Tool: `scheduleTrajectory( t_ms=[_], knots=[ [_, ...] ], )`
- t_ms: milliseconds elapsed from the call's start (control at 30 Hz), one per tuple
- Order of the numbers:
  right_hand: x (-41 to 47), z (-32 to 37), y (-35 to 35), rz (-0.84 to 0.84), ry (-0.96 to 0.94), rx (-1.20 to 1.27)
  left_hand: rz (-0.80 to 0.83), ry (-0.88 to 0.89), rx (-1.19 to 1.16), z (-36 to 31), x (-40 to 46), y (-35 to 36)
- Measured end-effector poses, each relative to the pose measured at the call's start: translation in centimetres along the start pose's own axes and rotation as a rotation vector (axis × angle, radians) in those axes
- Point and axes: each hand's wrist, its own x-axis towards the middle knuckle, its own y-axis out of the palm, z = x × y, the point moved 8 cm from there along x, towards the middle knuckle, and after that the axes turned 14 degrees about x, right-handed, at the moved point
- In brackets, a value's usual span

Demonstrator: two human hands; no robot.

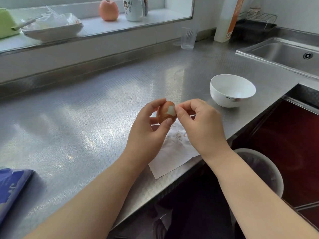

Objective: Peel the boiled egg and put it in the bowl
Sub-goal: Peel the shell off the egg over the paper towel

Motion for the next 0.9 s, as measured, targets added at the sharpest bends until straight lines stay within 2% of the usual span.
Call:
scheduleTrajectory(
  t_ms=[400,633,833,900],
  knots=[
    [-0.1,0.9,0.8,0.115,-0.075,-0.204,-0.028,0.006,0.07,0.2,0.1,-0.1],
    [-0.4,-1.5,-0.9,0.044,0.145,-0.108,-0.088,-0.012,0.04,0.2,0.1,-0.8],
    [-0.5,-2.7,0.5,0.276,0.221,-0.207,-0.102,0.014,0.033,-0.2,0.1,-0.9],
    [-0.6,-2.6,0.4,0.262,0.249,-0.162,-0.1,0.02,0.029,-0.3,0.1,-0.8]
  ],
)
